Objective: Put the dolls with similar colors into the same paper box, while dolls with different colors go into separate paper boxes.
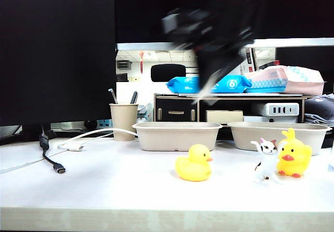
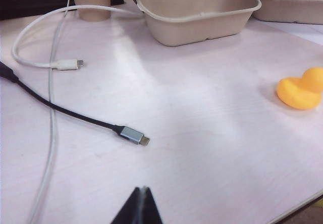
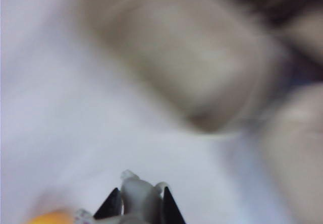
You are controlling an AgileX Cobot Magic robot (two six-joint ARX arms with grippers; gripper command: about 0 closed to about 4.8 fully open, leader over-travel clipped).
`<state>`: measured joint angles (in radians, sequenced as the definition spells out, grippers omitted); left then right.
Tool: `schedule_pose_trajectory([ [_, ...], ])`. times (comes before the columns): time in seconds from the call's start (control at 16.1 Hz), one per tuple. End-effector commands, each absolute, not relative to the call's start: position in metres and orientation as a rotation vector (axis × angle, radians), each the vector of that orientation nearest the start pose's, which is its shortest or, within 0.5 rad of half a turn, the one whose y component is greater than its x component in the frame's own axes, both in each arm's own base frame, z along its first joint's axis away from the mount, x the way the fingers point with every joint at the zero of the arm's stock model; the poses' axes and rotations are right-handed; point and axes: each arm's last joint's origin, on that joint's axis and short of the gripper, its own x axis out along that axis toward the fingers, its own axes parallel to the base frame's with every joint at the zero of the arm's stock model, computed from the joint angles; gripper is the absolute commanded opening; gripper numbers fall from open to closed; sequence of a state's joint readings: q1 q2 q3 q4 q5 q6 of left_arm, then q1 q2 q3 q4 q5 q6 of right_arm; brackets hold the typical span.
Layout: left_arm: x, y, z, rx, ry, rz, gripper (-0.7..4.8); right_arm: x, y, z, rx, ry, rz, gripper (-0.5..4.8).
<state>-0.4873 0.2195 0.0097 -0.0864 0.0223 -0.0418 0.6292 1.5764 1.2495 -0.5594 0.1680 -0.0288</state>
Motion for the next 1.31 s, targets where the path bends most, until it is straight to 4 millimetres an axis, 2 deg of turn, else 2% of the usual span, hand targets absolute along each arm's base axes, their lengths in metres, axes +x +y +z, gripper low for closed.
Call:
schedule_pose_trajectory([
  [0.06, 0.091, -0.058, 0.142, 0.037, 0.288, -0.573, -0.05, 0.297, 0.146, 0.278, -0.335, 0.805, 0.233, 0.40],
  [0.37, 0.077, -0.074, 0.142, 0.064, 0.281, -0.771, -0.05, 0.326, 0.102, 0.267, -0.268, 0.824, 0.089, 0.40],
  [0.5, 0.073, -0.077, 0.144, 0.060, 0.257, -0.816, -0.05, 0.332, 0.095, 0.260, -0.264, 0.845, 0.067, 0.40],
  [0.75, 0.069, -0.073, 0.155, 0.012, 0.138, -0.828, -0.05, 0.343, 0.096, 0.243, -0.266, 0.869, 0.062, 0.40],
  [1.18, 0.070, -0.068, 0.160, -0.014, 0.078, -0.786, -0.05, 0.359, 0.099, 0.223, -0.251, 0.856, 0.070, 0.41],
  [1.31, 0.070, -0.067, 0.159, -0.014, 0.081, -0.774, -0.05, 0.363, 0.096, 0.217, -0.251, 0.868, 0.063, 0.62],
])
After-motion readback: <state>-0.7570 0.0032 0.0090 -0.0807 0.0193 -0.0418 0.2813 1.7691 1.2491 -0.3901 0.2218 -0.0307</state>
